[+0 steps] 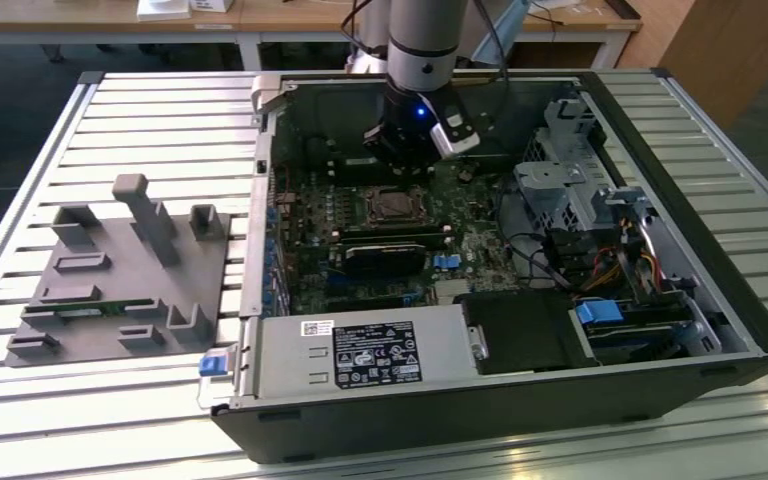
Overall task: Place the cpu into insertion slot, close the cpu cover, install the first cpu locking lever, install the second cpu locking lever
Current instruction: 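Install the first cpu locking lever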
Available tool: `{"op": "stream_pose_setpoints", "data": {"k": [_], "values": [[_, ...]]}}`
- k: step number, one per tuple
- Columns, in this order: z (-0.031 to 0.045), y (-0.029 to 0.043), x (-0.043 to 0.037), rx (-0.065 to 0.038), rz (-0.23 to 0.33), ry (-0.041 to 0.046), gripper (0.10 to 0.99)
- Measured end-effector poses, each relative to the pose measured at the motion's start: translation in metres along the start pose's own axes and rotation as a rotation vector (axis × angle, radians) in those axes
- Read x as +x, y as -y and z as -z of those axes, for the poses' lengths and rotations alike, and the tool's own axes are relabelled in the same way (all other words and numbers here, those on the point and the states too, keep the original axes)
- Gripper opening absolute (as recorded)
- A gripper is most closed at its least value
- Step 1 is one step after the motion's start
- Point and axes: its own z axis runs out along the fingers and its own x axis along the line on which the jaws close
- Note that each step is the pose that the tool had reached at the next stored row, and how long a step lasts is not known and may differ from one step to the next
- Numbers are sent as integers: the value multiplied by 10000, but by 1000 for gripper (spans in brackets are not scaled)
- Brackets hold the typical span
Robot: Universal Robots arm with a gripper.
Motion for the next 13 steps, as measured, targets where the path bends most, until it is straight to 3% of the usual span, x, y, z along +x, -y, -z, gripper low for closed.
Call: {"op": "stream_pose_setpoints", "data": {"k": [6,13], "values": [[4,-4,0,-1,0,1,102],[146,-8,1,7,0,-2,102]]}}
